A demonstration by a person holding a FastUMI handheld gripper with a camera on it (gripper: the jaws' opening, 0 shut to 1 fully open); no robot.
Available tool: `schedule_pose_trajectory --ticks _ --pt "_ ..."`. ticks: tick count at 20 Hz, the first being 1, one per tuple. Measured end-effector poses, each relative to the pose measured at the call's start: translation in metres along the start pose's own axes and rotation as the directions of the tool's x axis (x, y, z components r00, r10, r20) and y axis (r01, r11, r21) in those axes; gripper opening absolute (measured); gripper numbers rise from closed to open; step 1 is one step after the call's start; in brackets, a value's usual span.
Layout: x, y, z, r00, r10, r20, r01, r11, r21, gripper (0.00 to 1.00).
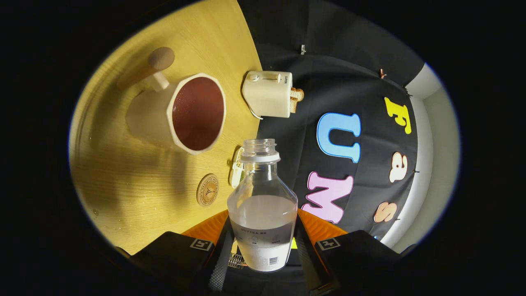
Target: Take the bottle from table, then pour the juice into the cup, finally place the bottle on the coaster
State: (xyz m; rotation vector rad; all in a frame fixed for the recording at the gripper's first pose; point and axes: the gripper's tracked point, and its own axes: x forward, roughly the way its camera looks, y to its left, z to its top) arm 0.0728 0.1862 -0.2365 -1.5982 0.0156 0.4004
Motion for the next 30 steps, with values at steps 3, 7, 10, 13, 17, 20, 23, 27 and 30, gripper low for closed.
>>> schedule_pose_trajectory --ticks 3,7,10,13,17,20,23,27,30 --pt "0.0 0.0 -0.001 1.0 0.001 0.002 -0.001 1.0 -0.021 0.76" --pt "0.001 -0.002 0.001 1.0 -0.006 0.019 0.007 0.998 -0.061 0.76" --pt "0.004 -0.003 0.003 0.999 -0.007 0.032 0.01 0.997 -0.08 0.76" --pt "0.006 -0.004 0.003 0.999 -0.01 0.038 0.014 0.995 -0.101 0.76" --pt "0.009 -0.006 0.003 0.999 -0.013 0.05 0.019 0.992 -0.124 0.76" --pt "0.011 -0.008 0.003 0.998 -0.017 0.053 0.025 0.99 -0.135 0.76" --pt "0.011 -0.008 0.003 0.998 -0.02 0.058 0.028 0.989 -0.142 0.76" --pt "0.009 -0.009 0.006 0.997 -0.026 0.07 0.037 0.986 -0.161 0.76" --pt "0.008 -0.011 0.009 0.996 -0.032 0.085 0.047 0.982 -0.181 0.76"
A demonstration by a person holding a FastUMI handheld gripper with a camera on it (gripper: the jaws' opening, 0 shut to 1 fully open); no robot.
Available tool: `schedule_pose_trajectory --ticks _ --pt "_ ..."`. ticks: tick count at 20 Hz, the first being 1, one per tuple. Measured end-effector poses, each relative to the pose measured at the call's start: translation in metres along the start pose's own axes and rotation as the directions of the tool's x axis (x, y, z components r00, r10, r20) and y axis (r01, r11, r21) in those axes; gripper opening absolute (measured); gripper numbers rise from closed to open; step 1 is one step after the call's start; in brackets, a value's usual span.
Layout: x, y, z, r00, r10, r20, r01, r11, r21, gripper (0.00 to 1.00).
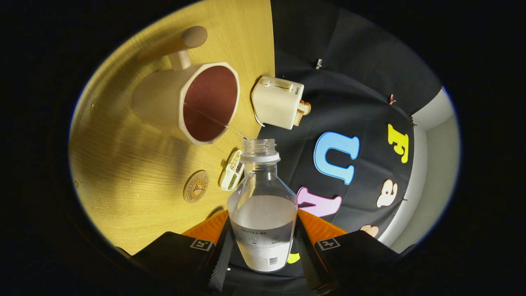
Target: Take the bottle from table, then pour the juice into the cup, finally place the bottle on the coaster
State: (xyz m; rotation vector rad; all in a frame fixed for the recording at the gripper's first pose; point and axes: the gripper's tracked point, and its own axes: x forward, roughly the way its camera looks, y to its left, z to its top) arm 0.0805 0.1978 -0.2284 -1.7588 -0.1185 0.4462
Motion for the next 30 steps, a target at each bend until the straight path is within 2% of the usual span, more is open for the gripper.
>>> schedule_pose_trajectory --ticks 30 --pt "0.0005 -0.0035 0.0043 0.998 -0.009 0.058 0.018 0.988 -0.151 0.76"
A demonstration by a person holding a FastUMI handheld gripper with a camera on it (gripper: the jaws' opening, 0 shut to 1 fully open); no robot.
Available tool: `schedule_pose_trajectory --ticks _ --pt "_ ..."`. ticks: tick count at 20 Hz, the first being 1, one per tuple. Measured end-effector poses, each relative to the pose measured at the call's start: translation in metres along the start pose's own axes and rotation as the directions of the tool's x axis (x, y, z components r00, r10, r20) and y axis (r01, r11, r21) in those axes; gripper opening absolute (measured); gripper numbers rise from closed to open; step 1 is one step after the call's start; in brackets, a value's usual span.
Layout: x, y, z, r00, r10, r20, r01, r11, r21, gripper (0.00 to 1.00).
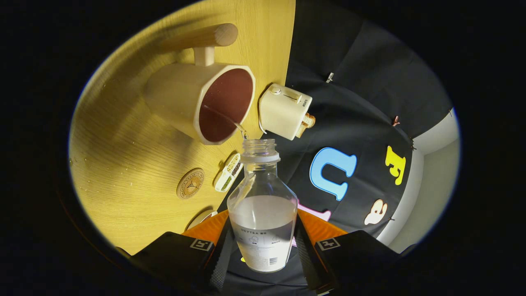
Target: Take the bottle from table, then pour the juice into the cup, finally place the bottle on the coaster
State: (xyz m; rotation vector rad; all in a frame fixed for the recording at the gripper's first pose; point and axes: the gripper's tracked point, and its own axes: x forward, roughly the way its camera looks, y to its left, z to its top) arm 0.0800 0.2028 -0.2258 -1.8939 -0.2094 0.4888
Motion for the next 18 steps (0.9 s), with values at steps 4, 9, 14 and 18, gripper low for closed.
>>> schedule_pose_trajectory --ticks 4,9,14,18 --pt "-0.0001 -0.0003 -0.0015 1.0 -0.003 0.003 0.003 1.0 -0.019 0.76" --pt "0.0025 -0.0046 0.0001 1.0 -0.012 0.012 0.013 0.999 -0.048 0.76" --pt "0.0006 -0.0069 0.0012 1.0 -0.024 0.017 0.026 0.995 -0.094 0.76" --pt "0.0005 -0.0065 0.0045 0.999 -0.037 0.034 0.041 0.99 -0.132 0.76"
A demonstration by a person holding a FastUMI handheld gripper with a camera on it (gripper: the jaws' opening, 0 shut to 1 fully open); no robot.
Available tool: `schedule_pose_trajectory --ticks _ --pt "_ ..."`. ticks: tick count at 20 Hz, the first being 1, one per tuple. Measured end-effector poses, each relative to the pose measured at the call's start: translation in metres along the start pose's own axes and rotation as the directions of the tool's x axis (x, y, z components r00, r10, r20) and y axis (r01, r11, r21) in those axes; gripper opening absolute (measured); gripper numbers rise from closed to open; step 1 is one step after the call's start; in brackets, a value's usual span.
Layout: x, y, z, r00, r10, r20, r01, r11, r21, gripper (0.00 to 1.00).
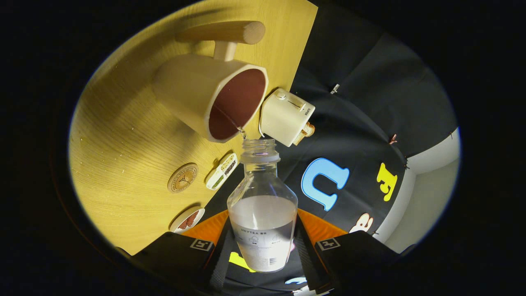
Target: Take the bottle from table, then pour the juice into the cup, finally place the bottle on the coaster
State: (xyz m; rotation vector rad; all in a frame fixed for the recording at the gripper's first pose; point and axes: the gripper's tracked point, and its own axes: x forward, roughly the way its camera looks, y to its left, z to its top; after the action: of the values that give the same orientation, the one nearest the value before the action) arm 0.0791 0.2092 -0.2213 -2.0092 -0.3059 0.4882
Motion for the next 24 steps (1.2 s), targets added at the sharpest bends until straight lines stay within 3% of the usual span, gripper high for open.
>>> schedule_pose_trajectory --ticks 7,18,24 --pt "-0.006 -0.005 0.011 0.999 -0.036 0.039 0.04 0.995 -0.087 0.76" --pt "-0.005 -0.026 0.032 0.99 -0.072 0.122 0.104 0.955 -0.278 0.76" --pt "-0.004 -0.033 0.034 0.985 -0.094 0.141 0.136 0.936 -0.325 0.76"
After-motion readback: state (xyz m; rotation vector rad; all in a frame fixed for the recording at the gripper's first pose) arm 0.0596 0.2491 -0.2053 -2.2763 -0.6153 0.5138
